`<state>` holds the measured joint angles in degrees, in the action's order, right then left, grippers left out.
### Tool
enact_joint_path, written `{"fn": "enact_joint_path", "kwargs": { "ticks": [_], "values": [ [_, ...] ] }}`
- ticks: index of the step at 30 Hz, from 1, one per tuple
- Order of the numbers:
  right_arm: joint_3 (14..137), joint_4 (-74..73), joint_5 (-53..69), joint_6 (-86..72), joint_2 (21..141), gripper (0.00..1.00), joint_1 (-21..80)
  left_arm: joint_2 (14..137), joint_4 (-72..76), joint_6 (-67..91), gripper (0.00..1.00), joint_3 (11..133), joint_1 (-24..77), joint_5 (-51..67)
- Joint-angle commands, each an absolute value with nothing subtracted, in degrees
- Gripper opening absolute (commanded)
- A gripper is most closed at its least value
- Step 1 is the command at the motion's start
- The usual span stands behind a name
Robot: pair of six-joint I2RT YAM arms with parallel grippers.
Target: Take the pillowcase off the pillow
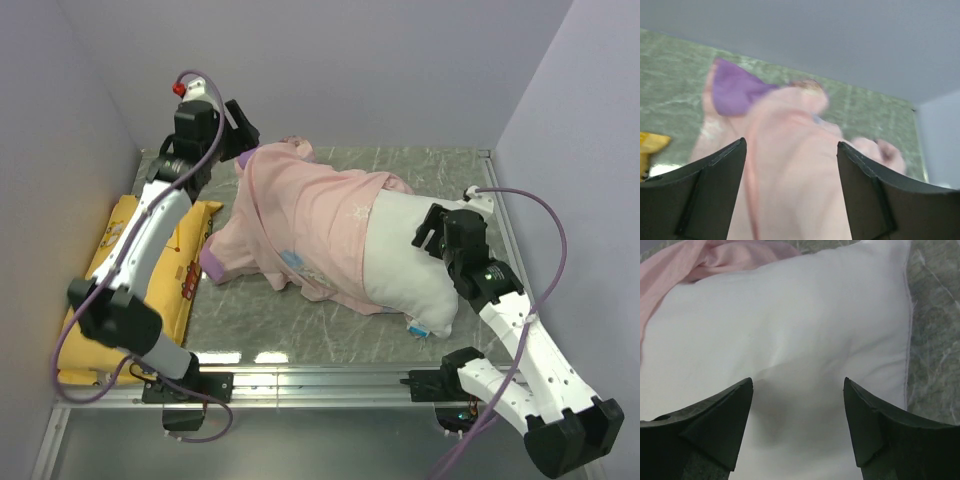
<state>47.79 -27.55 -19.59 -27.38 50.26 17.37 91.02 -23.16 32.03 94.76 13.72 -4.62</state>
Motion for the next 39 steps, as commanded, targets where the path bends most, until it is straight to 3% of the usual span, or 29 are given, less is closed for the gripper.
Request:
{"fn": "enact_joint_path", "kwargs": {
  "ticks": [1,6,12,21,24,26,27,28,29,30,31,32,34,39],
  "values": [
    [51.3,-31.5,-20.6,-27.6,46.5,0.81,23.4,81.4,-21.0,34.1,0.78,84.9,21.3,-10.2],
    [51.5,-38.7,-30.7,-33.2,45.2,0.82,39.5,66.8,-17.2,41.8,0.78,62.1,30.0,-13.9],
    [45.5,-40.4,-34.4,-38.5,45.2,0.84,47.5,54.7,-10.0,49.2,0.81,40.0,40.0,-14.2],
    [41.0,-39.1,-38.8,-43.7,53.1,0.89,54.1,59.2,6.7,51.3,0.86,28.7,41.9,-15.4],
    [42.4,-38.6,-39.8,-43.4,54.6,0.89,54.1,64.8,10.4,51.7,0.84,28.8,41.9,-16.3],
    [42.7,-37.5,-40.9,-42.2,55.6,0.86,54.1,67.0,10.7,52.1,0.74,29.4,41.9,-19.2],
    [42.9,-37.1,-41.1,-42.0,57.3,0.84,54.1,68.6,10.9,52.1,0.67,30.1,41.9,-20.2],
    [43.9,-37.3,-41.7,-41.8,58.2,0.78,54.1,69.3,11.2,52.0,0.48,30.5,41.8,-21.1],
    [44.7,-37.4,-42.2,-41.5,59.1,0.54,54.1,70.0,10.8,51.6,0.36,31.1,41.9,-22.7],
    [45.5,-38.3,-43.2,-41.2,60.4,0.39,54.1,71.2,10.1,51.2,0.23,32.9,41.8,-23.9],
    [47.4,-39.0,-43.7,-41.0,60.6,0.26,54.1,71.5,7.4,50.7,0.02,34.0,41.8,-24.9],
    [48.4,-39.7,-44.0,-40.3,60.2,0.09,54.1,71.4,6.0,49.7,0.00,36.1,41.8,-27.0],
    [52.1,-41.4,-44.3,-39.0,59.1,0.00,54.1,69.8,3.1,48.2,0.00,38.0,41.8,-28.6],
    [65.5,-50.2,-39.4,-33.7,53.8,0.00,54.1,58.2,-13.1,42.1,0.00,49.9,42.4,-35.5]
  ]
}}
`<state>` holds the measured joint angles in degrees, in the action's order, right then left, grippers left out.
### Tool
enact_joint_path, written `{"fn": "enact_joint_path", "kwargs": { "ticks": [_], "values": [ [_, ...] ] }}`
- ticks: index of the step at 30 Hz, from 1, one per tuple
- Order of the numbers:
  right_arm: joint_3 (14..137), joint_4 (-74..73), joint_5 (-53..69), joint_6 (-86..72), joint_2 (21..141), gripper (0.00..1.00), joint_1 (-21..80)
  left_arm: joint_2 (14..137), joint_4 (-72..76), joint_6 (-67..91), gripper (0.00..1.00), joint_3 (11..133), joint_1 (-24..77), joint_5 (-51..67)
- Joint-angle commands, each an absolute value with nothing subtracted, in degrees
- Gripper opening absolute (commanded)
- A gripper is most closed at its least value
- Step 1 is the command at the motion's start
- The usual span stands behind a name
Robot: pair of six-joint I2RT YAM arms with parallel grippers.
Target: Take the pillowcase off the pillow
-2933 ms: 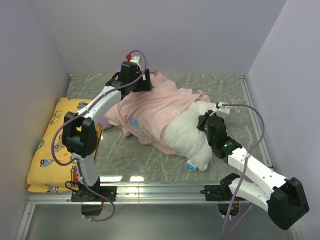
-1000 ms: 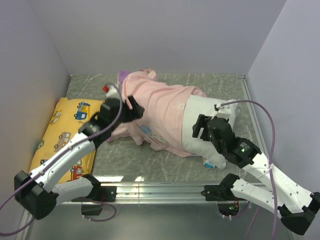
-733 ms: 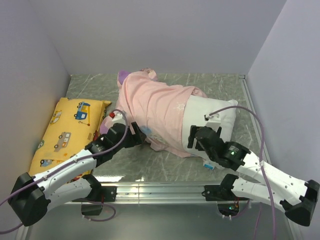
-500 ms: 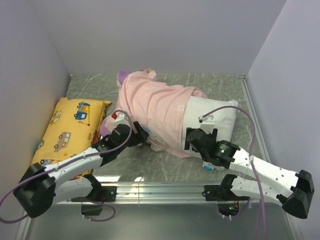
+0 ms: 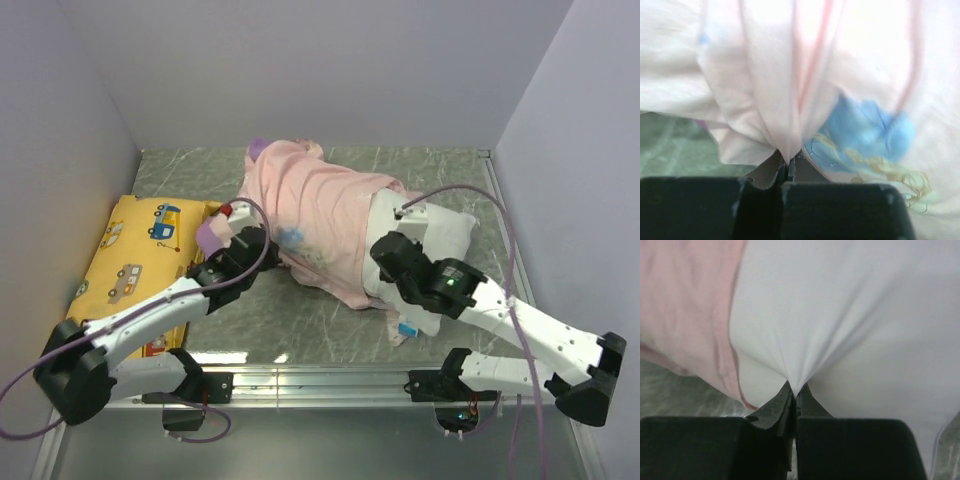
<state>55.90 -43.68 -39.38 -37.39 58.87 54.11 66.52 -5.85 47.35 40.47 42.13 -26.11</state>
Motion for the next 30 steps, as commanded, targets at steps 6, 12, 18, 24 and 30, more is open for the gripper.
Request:
{"fn": "enact_joint_path", "kwargs": {
  "ticks": [6,12,18,24,30],
  "values": [
    [80.5,-51.6,-35.0,-27.5,50.9,0.00,50.6,61.2,-24.9,30.1,0.00,75.5,43.2,-35.9],
    [63.5,-36.2,-11.5,-25.5,57.8,0.00,26.3,77.5,-26.6,27.8,0.00,89.9,43.2,-30.9],
    [45.7,-23.9,-11.0,-27.5,63.1,0.00,20.1,83.2,-23.9,29.3,0.00,86.3,41.8,-30.1],
    [48.9,-26.8,-11.4,-27.4,60.0,0.00,16.5,78.8,-20.7,32.3,0.00,78.4,26.8,-27.3],
    [49.9,-28.7,-11.9,-27.1,59.1,0.00,13.2,75.9,-19.8,36.7,0.00,75.2,9.0,-24.1]
  ]
}}
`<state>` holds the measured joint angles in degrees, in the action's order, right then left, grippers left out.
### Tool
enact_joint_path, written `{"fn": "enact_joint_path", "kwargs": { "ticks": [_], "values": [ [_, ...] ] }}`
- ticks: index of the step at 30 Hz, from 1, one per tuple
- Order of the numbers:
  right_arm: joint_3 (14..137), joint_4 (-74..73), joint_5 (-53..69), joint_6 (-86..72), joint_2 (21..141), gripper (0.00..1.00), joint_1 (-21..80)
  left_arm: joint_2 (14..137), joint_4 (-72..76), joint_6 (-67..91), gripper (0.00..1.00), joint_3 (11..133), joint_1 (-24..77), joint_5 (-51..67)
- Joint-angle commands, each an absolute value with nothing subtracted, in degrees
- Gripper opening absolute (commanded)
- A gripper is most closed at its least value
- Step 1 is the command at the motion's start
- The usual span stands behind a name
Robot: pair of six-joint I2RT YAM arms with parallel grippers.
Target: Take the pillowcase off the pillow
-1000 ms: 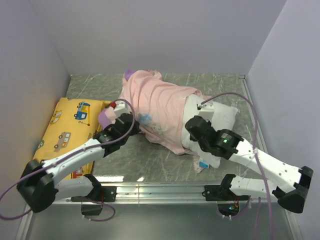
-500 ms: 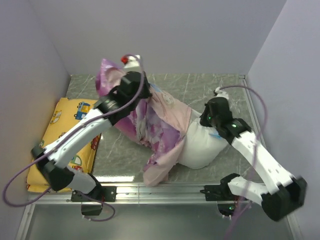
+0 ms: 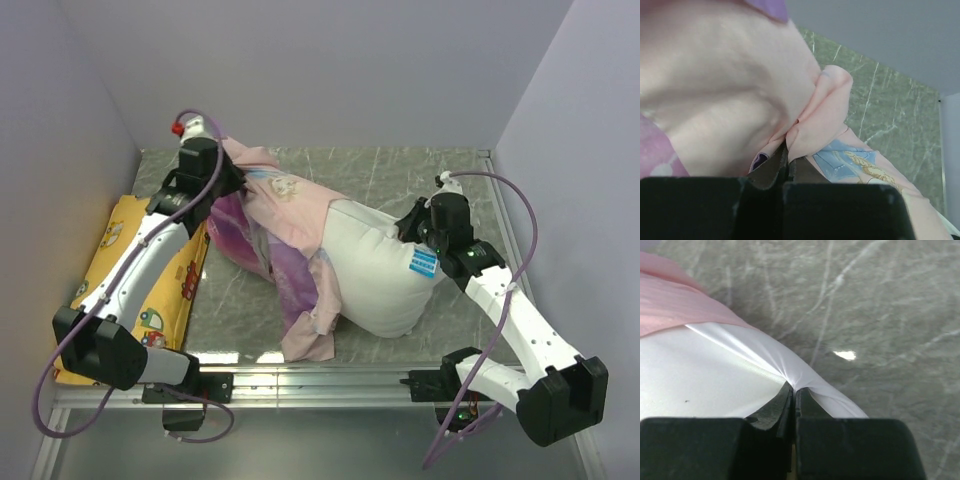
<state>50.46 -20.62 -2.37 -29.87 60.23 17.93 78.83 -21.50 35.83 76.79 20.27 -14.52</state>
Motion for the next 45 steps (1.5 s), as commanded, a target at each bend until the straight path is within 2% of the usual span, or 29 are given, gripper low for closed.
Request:
{"fn": "enact_joint_path", "kwargs": {
  "ticks": [1,3,6,7,8,9,12,13,18,19,23,26,29,34,35,37,39,40,41,44,45],
  "values": [
    [49.6,-28.7,-11.7,-27.2,59.0,0.00,12.7,75.8,-19.6,37.4,0.00,74.9,7.7,-23.3],
    [49.1,-28.7,-11.0,-27.3,59.2,0.00,11.4,77.0,-19.2,37.8,0.00,74.2,4.2,-21.2],
    [50.8,-29.1,-9.6,-27.1,59.4,0.00,11.1,78.9,-17.9,37.3,0.00,73.7,5.4,-14.5],
    [51.8,-29.6,-9.3,-26.6,59.3,0.05,11.2,79.5,-17.4,36.8,0.00,73.3,6.8,-16.2],
    [52.8,-30.8,-8.7,-26.3,59.1,0.13,11.5,79.9,-17.1,36.7,0.00,72.9,8.1,-16.6],
    [55.1,-31.3,-7.9,-25.6,58.6,0.35,12.3,80.1,-16.5,36.7,0.00,72.3,9.7,-16.5],
    [60.2,-32.7,-7.3,-23.7,55.0,0.69,14.1,81.3,-15.4,37.6,0.00,70.8,11.7,-16.3],
    [61.5,-33.0,-7.5,-23.4,53.3,0.72,15.3,81.5,-15.1,37.6,0.00,70.4,12.1,-16.5],
    [69.7,-35.1,-11.4,-22.1,49.9,0.81,25.0,82.9,-14.3,38.1,0.00,70.0,14.4,-17.2],
    [70.5,-35.5,-13.7,-21.9,50.2,0.81,30.9,83.1,-14.3,38.2,0.00,70.2,14.6,-17.2],
    [68.8,-35.7,-24.7,-21.4,51.7,0.83,46.3,83.8,-14.4,38.3,0.00,71.1,15.3,-17.1],
    [66.6,-34.8,-29.2,-20.1,55.9,0.85,52.9,84.4,-14.6,38.1,0.00,71.9,16.3,-17.2],
    [64.0,-32.9,-32.2,-18.3,61.7,0.89,57.8,84.7,-14.7,37.8,0.00,72.4,17.0,-17.4],
    [62.6,-32.6,-38.3,-20.4,73.4,0.95,58.7,85.1,-15.4,37.2,0.00,73.2,17.2,-16.6],
    [63.0,-34.6,-39.7,-22.3,75.0,0.93,58.6,84.8,-15.6,37.1,0.00,73.5,17.3,-16.6],
    [62.6,-34.4,-41.7,-22.4,77.6,0.83,58.5,83.8,-15.8,36.4,0.00,74.0,17.3,-16.3],
    [61.3,-32.4,-41.7,-23.3,77.3,0.29,58.4,83.0,-15.8,35.4,0.00,74.6,17.3,-14.7],
    [61.0,-32.0,-41.5,-23.7,76.9,0.10,58.5,82.1,-15.8,35.1,0.00,75.5,17.3,-13.7],
    [60.3,-31.1,-41.1,-24.2,76.3,0.00,58.4,81.6,-15.7,34.3,0.01,75.8,17.3,-12.9],
    [59.2,-30.0,-40.8,-24.4,74.4,0.00,58.5,79.5,-16.5,32.9,0.32,77.6,17.3,-10.4],
    [59.0,-29.9,-40.9,-24.6,73.7,0.00,58.4,78.8,-16.9,32.6,0.52,78.0,17.3,-9.6]
  ]
}}
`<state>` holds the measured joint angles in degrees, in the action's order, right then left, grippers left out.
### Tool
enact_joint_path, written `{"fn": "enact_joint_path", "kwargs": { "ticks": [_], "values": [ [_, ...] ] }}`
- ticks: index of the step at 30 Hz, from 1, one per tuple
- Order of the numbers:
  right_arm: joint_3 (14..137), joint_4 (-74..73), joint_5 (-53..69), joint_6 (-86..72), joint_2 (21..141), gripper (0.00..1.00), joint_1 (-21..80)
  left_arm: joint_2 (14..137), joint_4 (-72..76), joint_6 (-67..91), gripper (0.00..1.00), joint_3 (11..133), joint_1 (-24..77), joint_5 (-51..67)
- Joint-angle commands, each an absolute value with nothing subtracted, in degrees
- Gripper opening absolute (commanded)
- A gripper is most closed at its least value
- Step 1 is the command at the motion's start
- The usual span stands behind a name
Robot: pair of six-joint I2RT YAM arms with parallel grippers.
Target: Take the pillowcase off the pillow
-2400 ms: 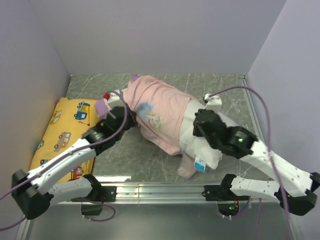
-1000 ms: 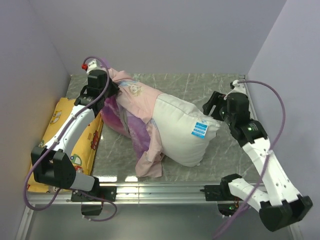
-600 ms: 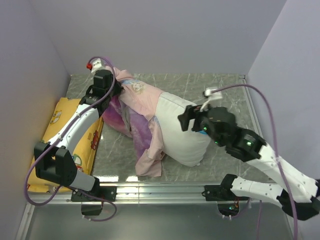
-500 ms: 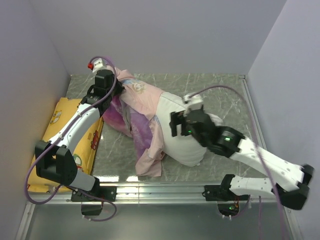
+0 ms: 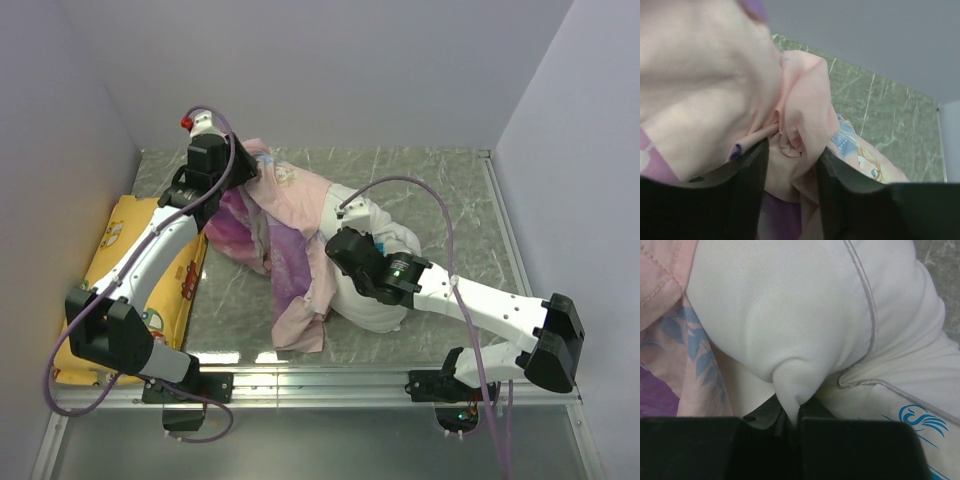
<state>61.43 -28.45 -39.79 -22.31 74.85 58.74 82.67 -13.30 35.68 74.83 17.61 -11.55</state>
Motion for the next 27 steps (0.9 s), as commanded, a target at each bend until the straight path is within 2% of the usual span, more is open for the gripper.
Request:
{"fn": "enact_joint_path", "kwargs": {
  "ticks": [1,3,6,12,14,22,23,25,26,27],
  "values": [
    [58.6,-29.7,-40.6,-24.5,73.3,0.00,58.5,77.0,-17.0,32.5,0.62,78.4,17.3,-9.2],
    [58.1,-29.3,-40.3,-24.5,72.8,0.00,58.4,74.9,-17.0,32.1,0.77,78.0,17.4,-7.7],
    [58.6,-29.7,-40.1,-25.0,73.3,0.00,58.4,69.8,-18.1,32.1,0.82,75.6,18.1,-6.4],
    [59.9,-30.4,-39.7,-25.6,73.2,0.00,58.3,60.2,-19.0,33.6,0.81,65.0,21.9,-5.7],
    [60.6,-30.8,-39.8,-26.0,72.9,0.00,58.3,57.7,-15.7,34.6,0.82,61.1,23.7,-2.1],
    [62.6,-32.0,-40.3,-26.3,72.3,0.00,58.3,60.7,-2.0,39.6,0.83,49.2,32.1,2.2],
    [62.5,-32.1,-40.5,-26.3,72.2,0.00,58.3,61.2,-0.6,40.3,0.81,48.8,32.3,2.0],
    [62.8,-33.0,-41.4,-26.7,71.8,0.00,58.1,62.9,-1.0,41.0,0.59,49.7,32.3,-2.4],
    [63.2,-33.9,-41.9,-27.0,71.6,0.00,57.7,63.7,-2.5,40.7,0.46,50.7,32.3,-5.2],
    [63.5,-34.7,-42.3,-27.1,70.8,0.00,57.4,65.0,-6.0,40.5,0.20,53.5,32.3,-11.5]
  ]
}}
